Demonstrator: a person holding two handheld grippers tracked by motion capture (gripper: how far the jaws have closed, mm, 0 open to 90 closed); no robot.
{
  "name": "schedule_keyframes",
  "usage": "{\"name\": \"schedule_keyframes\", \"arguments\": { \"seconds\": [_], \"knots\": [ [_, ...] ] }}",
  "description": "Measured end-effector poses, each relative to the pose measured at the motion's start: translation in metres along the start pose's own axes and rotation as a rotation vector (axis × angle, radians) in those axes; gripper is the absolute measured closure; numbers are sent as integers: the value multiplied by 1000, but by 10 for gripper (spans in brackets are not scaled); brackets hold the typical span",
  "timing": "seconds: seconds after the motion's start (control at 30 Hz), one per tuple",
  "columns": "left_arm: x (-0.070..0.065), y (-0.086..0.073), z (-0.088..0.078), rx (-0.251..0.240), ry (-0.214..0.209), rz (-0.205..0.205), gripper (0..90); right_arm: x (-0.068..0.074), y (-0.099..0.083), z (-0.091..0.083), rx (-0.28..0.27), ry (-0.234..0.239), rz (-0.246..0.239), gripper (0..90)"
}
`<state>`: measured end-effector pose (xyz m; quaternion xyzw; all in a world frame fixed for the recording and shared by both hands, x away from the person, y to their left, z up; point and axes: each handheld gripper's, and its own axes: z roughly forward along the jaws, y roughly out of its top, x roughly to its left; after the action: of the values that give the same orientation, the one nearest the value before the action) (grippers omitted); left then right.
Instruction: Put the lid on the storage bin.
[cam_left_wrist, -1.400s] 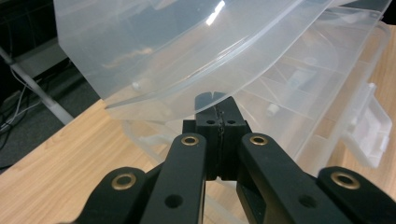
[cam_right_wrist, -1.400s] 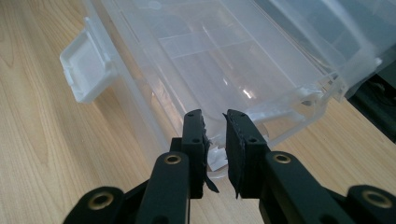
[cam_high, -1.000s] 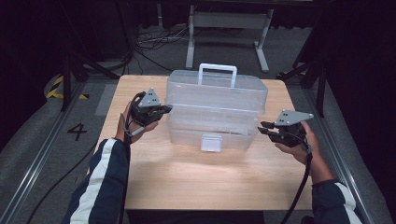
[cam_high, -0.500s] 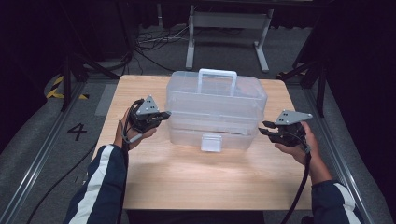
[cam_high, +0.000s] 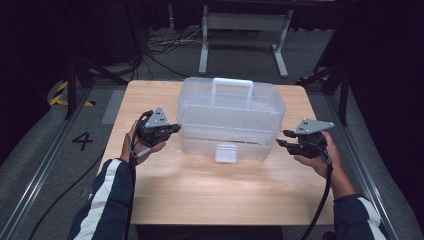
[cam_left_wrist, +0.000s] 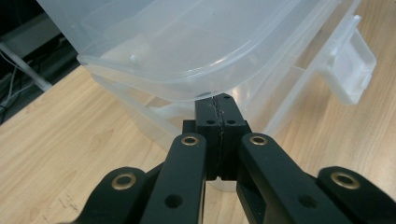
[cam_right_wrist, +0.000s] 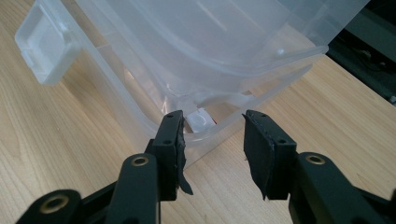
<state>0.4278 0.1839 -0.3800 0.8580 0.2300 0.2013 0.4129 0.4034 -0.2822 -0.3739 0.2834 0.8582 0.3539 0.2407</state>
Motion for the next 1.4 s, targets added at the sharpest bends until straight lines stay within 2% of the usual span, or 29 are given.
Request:
{"name": "schedule_keyframes", "arguments": {
  "seconds": [0.13, 0.27, 0.3, 0.33, 0.4, 0.43, 0.47, 0.5, 0.57, 0.67, 0.77, 0.93, 1.3, 1.4],
  "knots": [
    [-1, -3, -1, 15, -6, -1, 900, 1, -1, 1, 2, 8, 10, 570],
    [-3, -7, -3, 56, 2, 20, 900, 4, -2, 4, 21, 5, 2, 561],
    [-4, -10, -3, 55, 4, 11, 900, 4, -2, 4, 20, 8, -1, 559],
    [-3, -12, -2, 59, -2, 8, 900, 5, -2, 5, 24, 3, -3, 557],
    [-3, -16, -1, 77, 15, 14, 900, 5, -2, 7, 46, -11, -11, 545],
    [-3, -16, -1, 77, 15, 14, 900, 5, -3, 9, 61, -12, -15, 543],
    [-1, -17, -4, 25, -19, -18, 900, 6, -4, 11, 82, -5, -19, 530],
    [-1, -17, -4, 25, -19, -18, 900, 7, -4, 12, 88, -1, -28, 531],
    [-4, -14, -2, 55, -15, 11, 900, 8, -6, 12, 85, -1, -23, 534],
    [-6, -16, -1, 53, -11, 9, 900, 8, -7, 12, 83, 6, -10, 538],
    [-6, -19, 0, 71, -17, 9, 900, 8, -9, 12, 77, 10, -8, 537],
    [-11, -22, 6, 110, -16, 41, 900, 8, -10, 12, 74, 10, -6, 538],
    [-13, -25, 6, 118, -22, 42, 890, 11, -10, 12, 81, 15, -18, 538],
    [-14, -26, 4, 128, -19, 54, 878, 12, -10, 11, 85, 9, -22, 535]
  ]
}}
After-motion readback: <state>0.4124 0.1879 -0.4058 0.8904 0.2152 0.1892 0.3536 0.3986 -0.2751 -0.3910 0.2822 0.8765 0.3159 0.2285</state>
